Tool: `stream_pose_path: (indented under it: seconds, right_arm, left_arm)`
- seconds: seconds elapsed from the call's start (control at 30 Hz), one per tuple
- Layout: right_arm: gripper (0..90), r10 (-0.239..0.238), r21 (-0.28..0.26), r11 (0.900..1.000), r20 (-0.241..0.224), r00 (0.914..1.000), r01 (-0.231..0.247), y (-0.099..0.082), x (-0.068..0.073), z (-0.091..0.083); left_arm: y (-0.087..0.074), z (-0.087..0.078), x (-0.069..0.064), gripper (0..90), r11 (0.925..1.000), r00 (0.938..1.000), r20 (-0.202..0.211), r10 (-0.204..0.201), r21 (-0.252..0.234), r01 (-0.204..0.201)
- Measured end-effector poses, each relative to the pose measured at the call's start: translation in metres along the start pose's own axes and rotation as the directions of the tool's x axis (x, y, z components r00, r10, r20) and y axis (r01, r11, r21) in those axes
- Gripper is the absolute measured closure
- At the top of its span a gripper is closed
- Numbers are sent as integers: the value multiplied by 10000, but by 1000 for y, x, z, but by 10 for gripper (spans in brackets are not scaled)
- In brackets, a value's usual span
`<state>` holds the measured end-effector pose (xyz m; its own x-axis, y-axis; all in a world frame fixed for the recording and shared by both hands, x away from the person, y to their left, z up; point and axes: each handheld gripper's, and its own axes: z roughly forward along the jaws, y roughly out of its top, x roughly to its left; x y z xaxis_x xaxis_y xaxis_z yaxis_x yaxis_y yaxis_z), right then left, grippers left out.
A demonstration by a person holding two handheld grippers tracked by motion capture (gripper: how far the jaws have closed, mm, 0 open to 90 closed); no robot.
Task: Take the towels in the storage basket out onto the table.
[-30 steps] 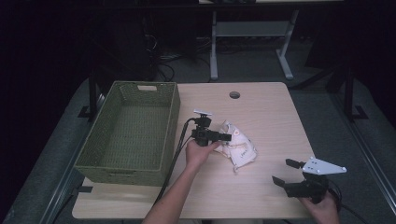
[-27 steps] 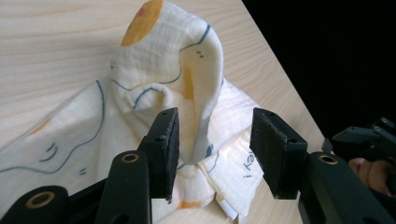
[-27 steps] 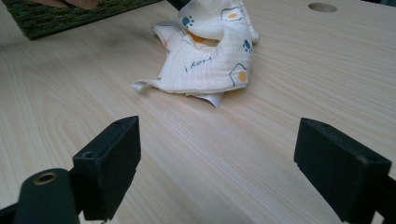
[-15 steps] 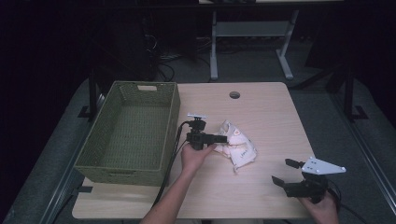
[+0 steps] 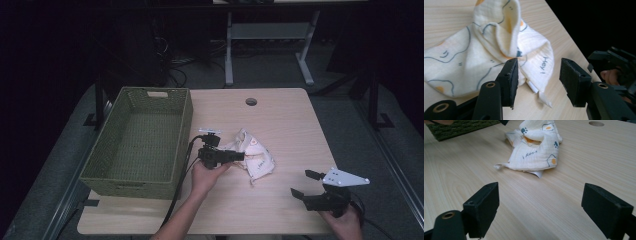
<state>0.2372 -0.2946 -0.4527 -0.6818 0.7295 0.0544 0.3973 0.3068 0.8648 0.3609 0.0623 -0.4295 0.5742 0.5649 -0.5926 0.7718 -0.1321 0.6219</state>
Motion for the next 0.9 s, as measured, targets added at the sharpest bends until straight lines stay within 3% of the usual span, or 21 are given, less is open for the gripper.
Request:
stream_pose_path:
  seconds: [0.27,0.43,0.77,0.9]
  right_arm:
    - [141,38,28,10000,29,10000,-38,0,0,0]
    - [141,27,33,10000,36,10000,-27,0,1,0]
    - [141,28,38,10000,55,10000,-28,0,1,0]
    - [141,34,49,10000,58,10000,-34,0,1,0]
  left_arm:
    - [-6,-10,-9,478,9986,9985,-154,531,54,-530]
    - [-11,-12,-9,474,9987,9987,-29,509,62,-509]
    - [-21,-18,-18,457,9934,9935,-245,1113,320,-1105]
    - [-27,-23,-16,450,9924,9930,-173,1171,407,-1163]
